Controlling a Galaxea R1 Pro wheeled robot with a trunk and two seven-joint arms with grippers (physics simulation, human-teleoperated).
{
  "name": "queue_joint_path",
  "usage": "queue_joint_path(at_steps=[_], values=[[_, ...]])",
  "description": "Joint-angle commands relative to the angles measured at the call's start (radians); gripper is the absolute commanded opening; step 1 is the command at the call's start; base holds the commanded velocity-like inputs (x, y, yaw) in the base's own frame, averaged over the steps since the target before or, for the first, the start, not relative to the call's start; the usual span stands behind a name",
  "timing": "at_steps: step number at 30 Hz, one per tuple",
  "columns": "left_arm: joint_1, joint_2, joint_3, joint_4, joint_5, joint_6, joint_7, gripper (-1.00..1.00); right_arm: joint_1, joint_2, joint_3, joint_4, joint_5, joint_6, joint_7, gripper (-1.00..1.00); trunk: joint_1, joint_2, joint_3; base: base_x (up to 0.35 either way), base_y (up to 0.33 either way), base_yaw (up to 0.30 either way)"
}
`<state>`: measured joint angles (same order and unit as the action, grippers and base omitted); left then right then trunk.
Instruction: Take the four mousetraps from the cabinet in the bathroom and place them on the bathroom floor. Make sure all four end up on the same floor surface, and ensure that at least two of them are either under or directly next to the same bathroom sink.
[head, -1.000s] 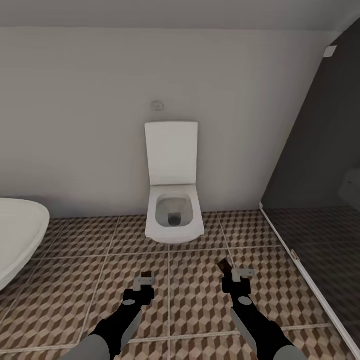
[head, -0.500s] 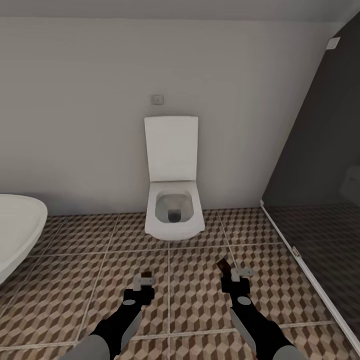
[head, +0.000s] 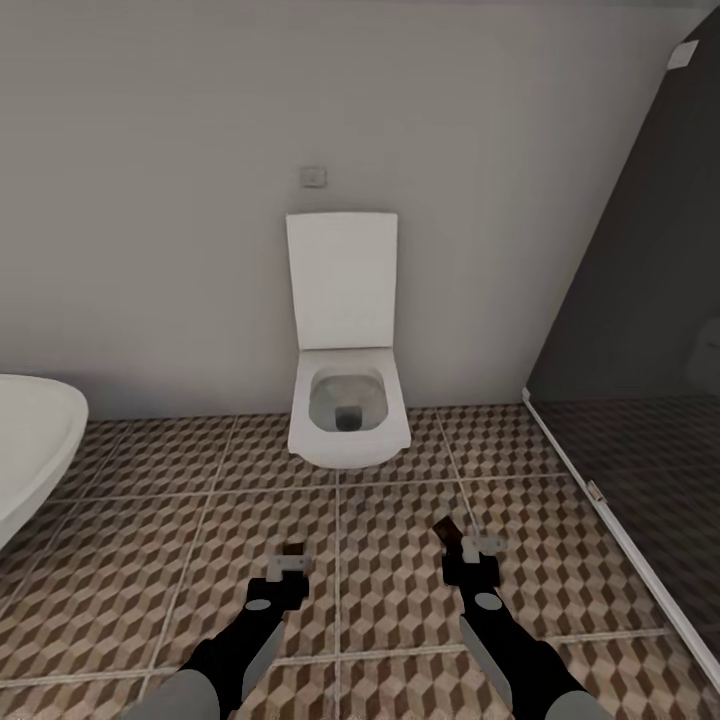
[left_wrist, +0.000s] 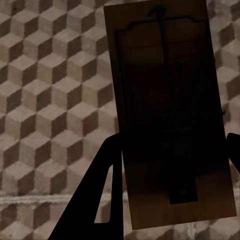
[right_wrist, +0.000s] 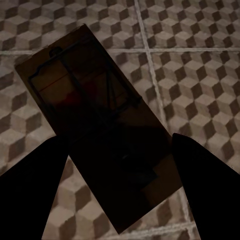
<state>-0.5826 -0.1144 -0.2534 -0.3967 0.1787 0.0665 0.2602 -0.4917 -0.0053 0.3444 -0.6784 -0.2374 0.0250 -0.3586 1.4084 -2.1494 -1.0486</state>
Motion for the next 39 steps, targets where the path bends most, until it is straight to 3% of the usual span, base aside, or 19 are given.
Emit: queue_joint_path(at_steps=[1,39], values=[[0.000,0.001,-0.009,-0.002,0.007,0.006,0.010,-1.00,-0.001,-0.001,0.005,-0.001,-0.005,0.003,-0.008,-1.00,0.004,-0.008,-0.006,0.000,0.000,0.000],[0.000,-0.001,-0.009,-0.007,0.007,0.006,0.010,-1.00,-0.001,-0.001,0.004,-0.003,-0.005,0.003,-0.008,-1.00,0.149,-0.274,-0.185,0.000,0.000,0.000]])
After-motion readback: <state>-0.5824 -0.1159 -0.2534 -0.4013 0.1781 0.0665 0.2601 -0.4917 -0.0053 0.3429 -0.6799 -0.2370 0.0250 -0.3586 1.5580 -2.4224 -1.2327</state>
